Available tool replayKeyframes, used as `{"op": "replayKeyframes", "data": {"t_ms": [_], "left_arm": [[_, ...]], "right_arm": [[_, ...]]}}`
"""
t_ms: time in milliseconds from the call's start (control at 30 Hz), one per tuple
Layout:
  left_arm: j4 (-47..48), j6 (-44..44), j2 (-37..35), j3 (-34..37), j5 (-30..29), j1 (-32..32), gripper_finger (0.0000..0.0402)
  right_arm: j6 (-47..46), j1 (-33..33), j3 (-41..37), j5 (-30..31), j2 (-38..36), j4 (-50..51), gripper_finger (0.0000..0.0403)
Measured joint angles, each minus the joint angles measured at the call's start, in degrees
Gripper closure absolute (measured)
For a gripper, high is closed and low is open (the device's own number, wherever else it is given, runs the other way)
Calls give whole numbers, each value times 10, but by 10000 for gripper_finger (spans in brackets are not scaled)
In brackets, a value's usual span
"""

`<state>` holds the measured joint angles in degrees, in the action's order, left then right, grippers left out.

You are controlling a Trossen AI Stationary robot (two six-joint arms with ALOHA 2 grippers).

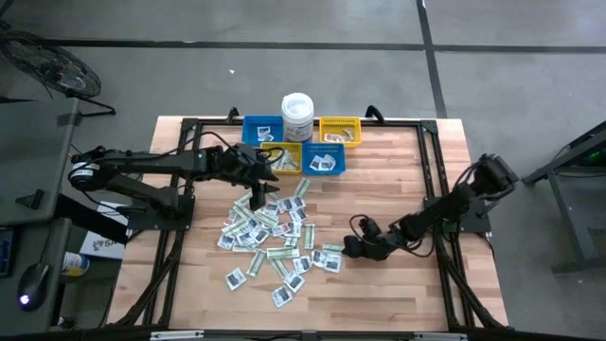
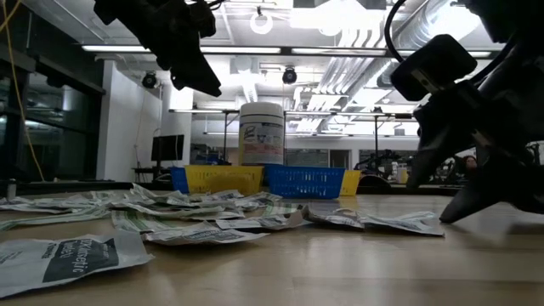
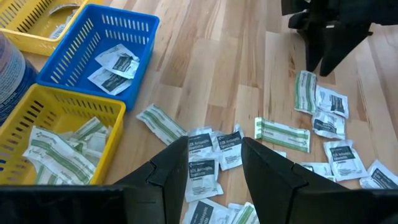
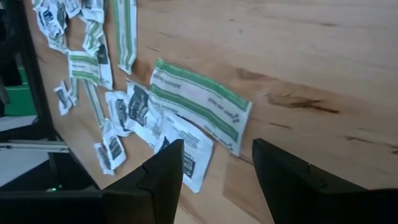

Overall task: Pick & Place First Aid Supplies
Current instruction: Put the green bandage pad into the left yellow bin

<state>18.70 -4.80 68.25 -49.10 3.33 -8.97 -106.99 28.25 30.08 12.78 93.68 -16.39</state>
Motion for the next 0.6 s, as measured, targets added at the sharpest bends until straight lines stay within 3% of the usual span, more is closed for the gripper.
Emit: {"op": "replayKeyframes", "data": {"t_ms": [433,600], "left_arm": [[0,0,0,0,0,0,252],[0,0,0,0,2,0,252]], "right_arm": [[16,-22,0,10,19,-21,215],[28,-37,0,10,20,-22,235]]}}
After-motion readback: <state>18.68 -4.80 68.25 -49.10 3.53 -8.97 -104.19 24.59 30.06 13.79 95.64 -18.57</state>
